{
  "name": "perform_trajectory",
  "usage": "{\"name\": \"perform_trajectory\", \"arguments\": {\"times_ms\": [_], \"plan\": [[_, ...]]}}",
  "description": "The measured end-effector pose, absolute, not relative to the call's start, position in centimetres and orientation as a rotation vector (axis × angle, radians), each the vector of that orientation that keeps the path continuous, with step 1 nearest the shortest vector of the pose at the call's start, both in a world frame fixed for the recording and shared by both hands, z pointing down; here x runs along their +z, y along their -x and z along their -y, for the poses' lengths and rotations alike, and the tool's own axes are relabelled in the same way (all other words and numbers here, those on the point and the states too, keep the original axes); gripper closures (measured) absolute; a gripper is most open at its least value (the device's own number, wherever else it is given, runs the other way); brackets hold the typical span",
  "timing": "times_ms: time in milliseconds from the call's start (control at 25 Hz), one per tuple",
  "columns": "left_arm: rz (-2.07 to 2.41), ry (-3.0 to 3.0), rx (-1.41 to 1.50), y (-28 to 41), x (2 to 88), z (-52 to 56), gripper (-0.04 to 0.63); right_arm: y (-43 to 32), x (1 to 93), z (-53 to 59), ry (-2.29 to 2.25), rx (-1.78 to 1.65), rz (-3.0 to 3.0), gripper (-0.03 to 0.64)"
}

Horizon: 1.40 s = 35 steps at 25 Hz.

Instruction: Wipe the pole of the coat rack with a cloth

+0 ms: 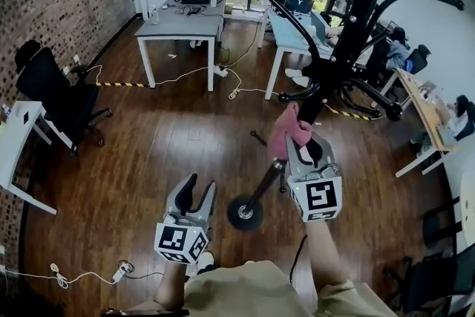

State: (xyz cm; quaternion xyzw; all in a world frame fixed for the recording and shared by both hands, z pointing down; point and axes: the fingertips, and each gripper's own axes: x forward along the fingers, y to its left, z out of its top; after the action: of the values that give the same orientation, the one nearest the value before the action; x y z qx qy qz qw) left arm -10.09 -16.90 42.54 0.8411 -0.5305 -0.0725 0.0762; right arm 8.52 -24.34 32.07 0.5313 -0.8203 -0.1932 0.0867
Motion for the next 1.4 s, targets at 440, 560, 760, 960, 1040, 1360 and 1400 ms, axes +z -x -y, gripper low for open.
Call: {"name": "perform_trajectory", "arguments": {"times_ms": [440,560,760,960,1040,1360,1400], "plan": [[1.546,-2.499,-0.265,11.4,43.0,17.4,0.419,-11.5,31.4,31.5,-2.037,-0.319,1.988,0.548],[1.525,-2.500,-0.265,11.4,43.3,17.4,0.419,-11.8,32.7,31.3,-2.058,-0.301,1.886,0.548],[1.511,-2.495,-0.265,11.4,43.6,17.3,0.422,-11.7,37.5,31.1,-2.029,-0.125,1.884,0.547],[1.476,-2.483,-0.273,11.6,44.6,17.1,0.430,-10.0,43.1,31.4,-2.171,0.423,2.103,0.546],[1.462,-2.488,-0.272,11.4,44.5,16.9,0.430,-9.9,45.0,31.8,-2.274,0.667,2.153,0.546],[1.456,-2.471,-0.256,12.6,44.6,16.2,0.430,-10.7,51.9,33.4,-2.434,0.922,1.960,0.546],[1.463,-2.465,-0.260,13.1,44.8,16.1,0.430,-11.0,53.0,33.5,-2.435,0.928,1.919,0.548]]}}
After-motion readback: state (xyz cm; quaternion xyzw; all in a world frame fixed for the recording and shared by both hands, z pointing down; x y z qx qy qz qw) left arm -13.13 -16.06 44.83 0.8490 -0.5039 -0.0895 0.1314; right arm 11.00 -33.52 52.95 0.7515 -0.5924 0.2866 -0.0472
